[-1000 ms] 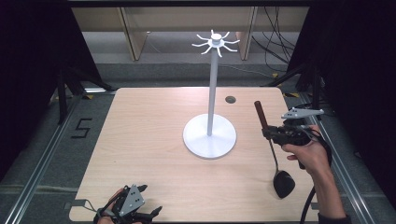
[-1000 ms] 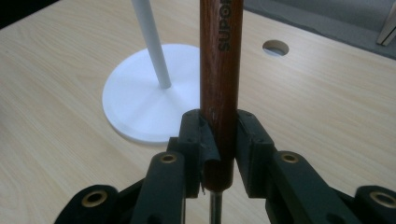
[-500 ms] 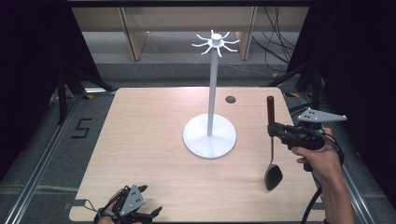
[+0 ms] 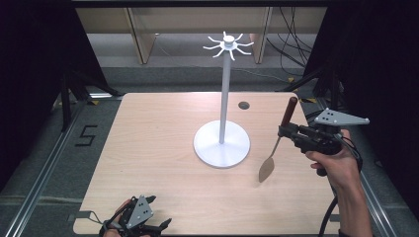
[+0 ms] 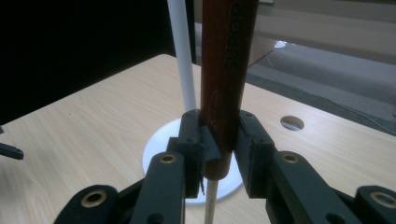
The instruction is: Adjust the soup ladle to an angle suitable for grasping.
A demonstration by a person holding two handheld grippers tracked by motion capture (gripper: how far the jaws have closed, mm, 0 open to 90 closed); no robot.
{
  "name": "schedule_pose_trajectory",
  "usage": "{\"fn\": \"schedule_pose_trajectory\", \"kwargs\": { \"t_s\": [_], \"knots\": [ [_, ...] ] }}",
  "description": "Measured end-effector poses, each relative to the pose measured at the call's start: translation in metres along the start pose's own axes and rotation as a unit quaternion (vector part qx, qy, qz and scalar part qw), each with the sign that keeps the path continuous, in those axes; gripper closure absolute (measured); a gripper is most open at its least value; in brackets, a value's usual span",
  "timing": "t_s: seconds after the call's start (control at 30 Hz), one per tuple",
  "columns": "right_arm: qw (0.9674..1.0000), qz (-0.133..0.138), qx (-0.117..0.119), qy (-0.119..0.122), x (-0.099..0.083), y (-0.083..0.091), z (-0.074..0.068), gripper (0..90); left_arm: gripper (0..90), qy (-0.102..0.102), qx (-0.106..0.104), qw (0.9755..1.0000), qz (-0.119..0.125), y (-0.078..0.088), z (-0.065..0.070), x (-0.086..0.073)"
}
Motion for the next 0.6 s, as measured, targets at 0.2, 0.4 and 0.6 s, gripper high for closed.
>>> {"fn": "schedule_pose_trajectory", "kwargs": {
  "t_s": [0.2,0.4,0.6],
  "knots": [
    [0.9998,-0.009,0.011,0.012,0.013,-0.010,-0.009,74.1,15.7,-0.008,0.006,0.9999,-0.001,0.000,-0.002,0.000],
    [0.9997,-0.010,0.014,0.020,0.031,-0.018,-0.017,74.0,15.7,-0.001,-0.008,1.0000,-0.005,0.001,-0.001,0.000],
    [0.9989,0.003,0.017,0.042,0.052,-0.027,-0.021,74.1,15.7,-0.009,0.005,0.9999,-0.001,0.001,-0.002,0.001]
  ]
}}
Point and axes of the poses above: each handheld gripper's, and its own axes: y roughly backward along the jaws, x roughly out of its top, z roughly to its right, the point moved 4 cm from there along -y, roughly forward along the jaws, and after that the axes turned 4 degrees about x, right-handed, at the moved point
